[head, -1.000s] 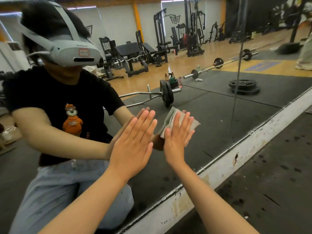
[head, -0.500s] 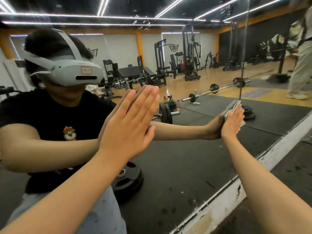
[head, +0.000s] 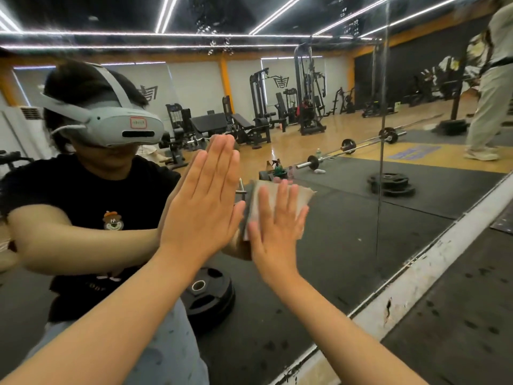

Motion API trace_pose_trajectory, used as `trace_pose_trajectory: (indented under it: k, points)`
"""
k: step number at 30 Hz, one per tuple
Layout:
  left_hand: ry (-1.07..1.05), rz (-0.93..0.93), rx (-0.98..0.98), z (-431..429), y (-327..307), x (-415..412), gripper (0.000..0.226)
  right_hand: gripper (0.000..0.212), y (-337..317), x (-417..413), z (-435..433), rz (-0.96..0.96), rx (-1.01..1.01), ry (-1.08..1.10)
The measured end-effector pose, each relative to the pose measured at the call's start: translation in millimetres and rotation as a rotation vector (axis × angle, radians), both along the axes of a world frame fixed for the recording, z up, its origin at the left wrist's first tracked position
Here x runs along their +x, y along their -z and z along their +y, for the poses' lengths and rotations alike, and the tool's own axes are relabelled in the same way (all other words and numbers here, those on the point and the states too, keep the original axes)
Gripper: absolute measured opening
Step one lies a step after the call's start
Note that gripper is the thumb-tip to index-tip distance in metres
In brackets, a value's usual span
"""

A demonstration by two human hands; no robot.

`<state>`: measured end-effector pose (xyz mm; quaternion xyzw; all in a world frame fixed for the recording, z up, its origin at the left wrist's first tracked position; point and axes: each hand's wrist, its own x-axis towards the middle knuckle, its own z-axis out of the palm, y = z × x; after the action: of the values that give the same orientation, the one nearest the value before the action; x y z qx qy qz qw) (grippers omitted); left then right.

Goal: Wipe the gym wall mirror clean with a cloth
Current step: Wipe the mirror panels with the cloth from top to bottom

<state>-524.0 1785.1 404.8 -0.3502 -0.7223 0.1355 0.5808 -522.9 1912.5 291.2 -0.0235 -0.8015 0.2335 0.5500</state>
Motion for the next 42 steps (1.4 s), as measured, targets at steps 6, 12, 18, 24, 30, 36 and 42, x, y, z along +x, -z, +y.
trace_pose_trajectory:
  k: [6,12,18,24,30,36,42]
  points:
    - [0.017,-0.016,-0.013,-1,0,-2,0.07,0.049,-45,-6,36,0.117,0.36,-0.009]
    - [0.029,-0.022,-0.017,-2,1,-3,0.074,0.054,-78,-14,149,0.021,0.036,0.069]
    - [0.052,-0.033,-0.017,-4,2,-3,0.075,0.062,-76,-10,211,-0.036,-0.578,0.189]
    - [0.054,-0.048,-0.011,-4,2,-4,0.076,0.052,-78,-11,164,-0.048,-0.787,0.257]
    - [0.109,-0.081,0.048,-5,-2,5,0.073,0.059,-78,-1,28,0.029,-0.063,0.065]
    - [0.042,-0.046,0.279,-27,-69,9,0.076,0.055,-152,-5,18,0.167,0.403,-0.007]
    - [-0.081,0.025,0.183,-31,-98,2,0.078,0.056,-211,-9,57,0.168,0.4,0.029]
